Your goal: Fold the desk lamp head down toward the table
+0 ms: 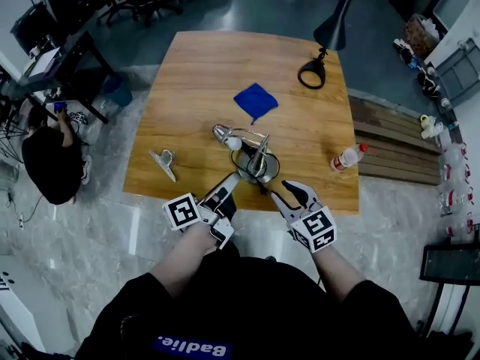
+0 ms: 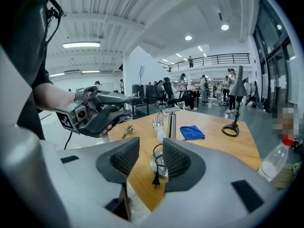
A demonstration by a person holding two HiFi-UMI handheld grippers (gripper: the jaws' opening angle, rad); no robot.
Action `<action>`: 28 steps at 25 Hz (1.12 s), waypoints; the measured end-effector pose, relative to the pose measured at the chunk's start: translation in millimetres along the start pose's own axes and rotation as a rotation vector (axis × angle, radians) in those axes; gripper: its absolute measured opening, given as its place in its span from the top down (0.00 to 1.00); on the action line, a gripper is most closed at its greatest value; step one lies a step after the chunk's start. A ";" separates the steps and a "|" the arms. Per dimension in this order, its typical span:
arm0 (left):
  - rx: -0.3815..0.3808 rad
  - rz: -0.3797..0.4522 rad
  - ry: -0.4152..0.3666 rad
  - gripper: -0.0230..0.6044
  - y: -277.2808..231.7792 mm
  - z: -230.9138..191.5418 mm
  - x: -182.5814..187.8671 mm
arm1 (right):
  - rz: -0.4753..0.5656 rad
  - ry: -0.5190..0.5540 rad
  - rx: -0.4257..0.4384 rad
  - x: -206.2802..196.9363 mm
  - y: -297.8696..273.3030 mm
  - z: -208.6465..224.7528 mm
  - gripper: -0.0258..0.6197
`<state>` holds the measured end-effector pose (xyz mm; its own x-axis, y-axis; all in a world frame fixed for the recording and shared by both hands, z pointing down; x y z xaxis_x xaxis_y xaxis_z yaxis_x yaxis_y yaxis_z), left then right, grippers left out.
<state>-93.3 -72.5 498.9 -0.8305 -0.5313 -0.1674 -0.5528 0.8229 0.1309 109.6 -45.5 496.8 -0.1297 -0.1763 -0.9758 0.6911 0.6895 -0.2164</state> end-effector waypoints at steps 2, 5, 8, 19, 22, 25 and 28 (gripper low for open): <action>0.001 0.033 -0.038 0.75 7.8 13.7 -20.5 | 0.055 -0.023 0.019 3.1 24.0 -1.9 0.74; 0.024 0.036 -0.114 0.75 24.3 37.1 -59.4 | 0.110 -0.071 0.048 6.0 62.8 -9.4 0.74; 0.043 -0.032 -0.304 0.75 44.8 58.9 -88.0 | 0.146 -0.109 0.056 11.3 96.8 -24.7 0.74; -0.182 -0.304 -0.974 0.76 81.2 130.3 -119.2 | 0.254 -0.120 0.053 58.2 140.7 -86.4 0.75; -0.239 -0.320 -1.094 0.79 89.5 142.7 -117.0 | 0.282 -0.124 0.068 73.2 140.8 -105.0 0.77; -0.298 -0.320 -1.174 0.90 96.9 157.2 -116.3 | 0.313 -0.108 0.080 86.2 144.0 -120.9 0.86; -0.351 -0.320 -1.220 0.95 102.5 172.6 -117.7 | 0.338 -0.086 0.089 98.2 150.3 -132.2 0.90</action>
<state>-40.4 109.1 363.4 -0.1666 -0.0164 -0.9859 -0.8549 0.5005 0.1362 106.7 133.7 364.2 0.1747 -0.0099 -0.9846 0.7446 0.6556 0.1255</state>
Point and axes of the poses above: the fingertips, and each gripper's own axes: y backward along the fingers, z to its right, x out of its top, the point moved 7 cm from there along y, backward along the fingers, and after that the axes turned 13 degrees about z, right-handed, at the moved point
